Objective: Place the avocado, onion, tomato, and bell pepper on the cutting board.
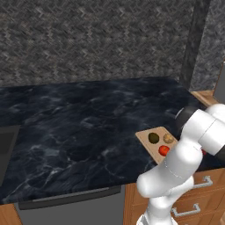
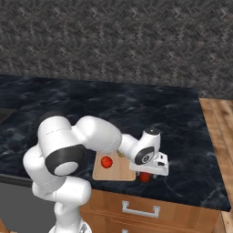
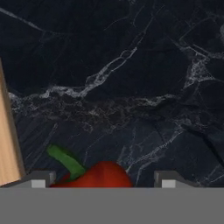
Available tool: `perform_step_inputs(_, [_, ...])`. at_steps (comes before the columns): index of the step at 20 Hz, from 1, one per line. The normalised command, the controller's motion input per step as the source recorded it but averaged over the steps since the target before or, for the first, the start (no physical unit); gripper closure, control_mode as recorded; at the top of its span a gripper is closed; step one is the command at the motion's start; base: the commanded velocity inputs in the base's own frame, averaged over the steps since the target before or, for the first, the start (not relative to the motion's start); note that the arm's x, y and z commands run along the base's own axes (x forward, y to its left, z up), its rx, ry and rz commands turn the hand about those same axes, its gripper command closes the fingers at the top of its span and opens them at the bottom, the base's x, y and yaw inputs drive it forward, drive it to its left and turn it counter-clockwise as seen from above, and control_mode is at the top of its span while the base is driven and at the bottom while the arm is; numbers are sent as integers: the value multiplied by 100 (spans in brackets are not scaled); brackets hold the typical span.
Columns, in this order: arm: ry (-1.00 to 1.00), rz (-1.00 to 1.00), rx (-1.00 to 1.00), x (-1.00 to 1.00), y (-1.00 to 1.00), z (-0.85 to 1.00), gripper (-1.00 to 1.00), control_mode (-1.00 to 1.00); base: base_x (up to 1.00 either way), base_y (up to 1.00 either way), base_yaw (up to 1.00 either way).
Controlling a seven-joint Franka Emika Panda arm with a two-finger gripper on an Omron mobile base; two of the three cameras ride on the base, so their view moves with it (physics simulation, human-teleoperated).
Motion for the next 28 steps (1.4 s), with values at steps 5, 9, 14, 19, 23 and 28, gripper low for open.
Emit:
perform_step_inputs(5, [1, 0, 6, -12, 0, 16, 100, -100, 0, 0, 0])
perform_step_inputs(9, [0, 0, 12, -27, 33, 70, 100, -100, 0, 0, 0])
perform_step_inputs(14, [1, 0, 11, -5, 66, 61, 100, -100, 0, 0, 0])
perform_step_inputs(19, [3, 0, 3, 0, 71, 34, 100, -100, 0, 0, 0])
perform_step_inputs(23, [0, 0, 0, 0, 41, 1, 100, -100, 0, 0, 0])
perform_step_inputs(28, [0, 0, -1, 0, 3, -29, 100, -100, 0, 0, 0])
